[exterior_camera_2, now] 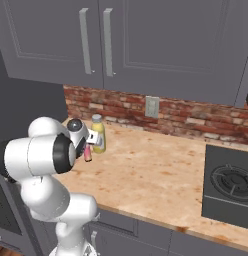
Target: Move the drinks to the dining counter.
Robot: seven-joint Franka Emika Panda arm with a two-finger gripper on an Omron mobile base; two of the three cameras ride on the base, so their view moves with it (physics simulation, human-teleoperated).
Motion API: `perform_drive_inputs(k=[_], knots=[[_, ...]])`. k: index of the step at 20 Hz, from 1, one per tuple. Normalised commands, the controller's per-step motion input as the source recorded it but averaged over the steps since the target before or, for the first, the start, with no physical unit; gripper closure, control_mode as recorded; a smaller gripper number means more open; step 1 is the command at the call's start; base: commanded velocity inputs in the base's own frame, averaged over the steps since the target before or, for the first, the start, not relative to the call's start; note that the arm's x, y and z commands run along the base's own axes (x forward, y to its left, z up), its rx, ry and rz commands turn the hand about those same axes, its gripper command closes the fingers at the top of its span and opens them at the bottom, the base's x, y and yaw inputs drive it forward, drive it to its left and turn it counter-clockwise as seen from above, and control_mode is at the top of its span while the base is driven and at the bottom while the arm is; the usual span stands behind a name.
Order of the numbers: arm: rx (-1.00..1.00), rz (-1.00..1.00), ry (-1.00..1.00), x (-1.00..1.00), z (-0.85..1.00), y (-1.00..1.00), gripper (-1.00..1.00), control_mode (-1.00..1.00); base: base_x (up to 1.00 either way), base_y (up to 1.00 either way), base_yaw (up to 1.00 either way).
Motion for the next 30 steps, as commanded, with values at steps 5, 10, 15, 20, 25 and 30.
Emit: perform_drive_inputs(k=[5, 10, 15, 20, 25, 30], knots=[[0.00, 0.04, 0.00, 0.01, -0.19, 0.00, 1.00, -1.00, 0.00, 0.00, 0.00], [0.00, 0.05, 0.00, 0.00, -0.13, 0.00, 1.00, -1.00, 0.00, 0.00, 0.00], [0.00, 0.01, -0.03, -0.13, 0.02, 0.00, 1.00, -1.00, 0.00, 0.00, 0.00], [0.00, 0.00, -0.24, -0.64, 0.30, -0.05, 1.00, -1.00, 0.00, 0.00, 0.00], [0.00, 0.00, -0.22, -0.55, 0.45, -0.03, 1.00, -1.00, 0.00, 0.00, 0.00], [0.00, 0.00, -0.09, -0.35, 0.79, 0.00, 1.00, -1.00, 0.00, 0.00, 0.00]])
